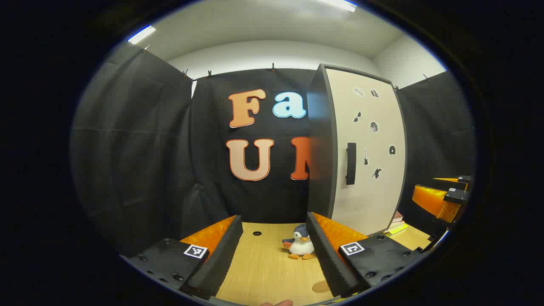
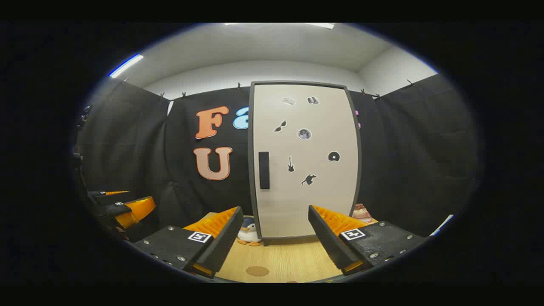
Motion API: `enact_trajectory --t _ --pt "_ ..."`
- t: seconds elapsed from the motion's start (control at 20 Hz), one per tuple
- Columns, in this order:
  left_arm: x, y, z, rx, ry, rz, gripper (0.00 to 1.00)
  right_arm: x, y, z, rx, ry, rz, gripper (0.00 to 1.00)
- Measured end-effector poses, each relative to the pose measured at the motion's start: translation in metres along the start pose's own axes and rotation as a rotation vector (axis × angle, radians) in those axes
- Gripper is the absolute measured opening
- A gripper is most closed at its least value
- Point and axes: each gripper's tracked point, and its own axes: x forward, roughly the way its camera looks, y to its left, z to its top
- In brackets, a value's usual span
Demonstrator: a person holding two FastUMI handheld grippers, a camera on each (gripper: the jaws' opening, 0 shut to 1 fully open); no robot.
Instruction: Open the cabinet door with the right hand, grasp the bottle in the cabinet with the left hand and place it on the coaster, then close the cabinet door with the right hand.
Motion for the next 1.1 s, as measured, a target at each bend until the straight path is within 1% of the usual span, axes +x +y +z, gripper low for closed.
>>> enact_trajectory --t 0.05,0.1,0.15,0.35,0.4,0.45,0.5,0.7,0.75,0.8,1.1 --pt "0.003 0.001 0.001 0.0 -0.001 0.003 0.98 0.001 0.001 0.001 0.001 -0.001 0.0 0.95" --pt "0.004 0.002 0.002 -0.001 -0.004 0.002 1.0 0.001 0.002 0.002 0.004 -0.001 -0.001 0.95" --pt "0.004 0.002 0.004 -0.001 -0.006 0.0 0.97 0.003 0.002 0.002 0.006 0.0 -0.002 0.95" --pt "0.007 0.002 0.005 -0.003 -0.017 -0.014 0.98 0.006 0.002 0.003 0.007 -0.005 -0.017 0.94" --pt "0.009 0.003 0.005 0.0 -0.018 -0.017 1.0 0.007 0.003 0.002 0.006 -0.003 -0.019 0.95" --pt "0.011 0.003 0.005 0.003 -0.018 -0.02 1.0 0.008 0.004 0.002 0.005 -0.002 -0.022 0.95" --pt "0.012 0.003 0.006 0.006 -0.019 -0.022 0.98 0.009 0.005 0.001 0.006 -0.004 -0.025 0.94" --pt "0.018 0.006 0.004 0.018 -0.018 -0.032 0.98 0.013 0.009 0.0 0.004 -0.007 -0.036 0.95" --pt "0.019 0.007 0.005 0.018 -0.019 -0.035 1.0 0.014 0.01 -0.001 0.009 -0.003 -0.039 0.95" --pt "0.02 0.008 0.004 0.017 -0.018 -0.038 0.98 0.016 0.012 -0.001 0.014 -0.004 -0.042 0.95" --pt "0.029 0.013 0.0 0.013 -0.004 -0.085 0.97 0.026 0.021 0.003 0.009 -0.015 -0.081 0.95"
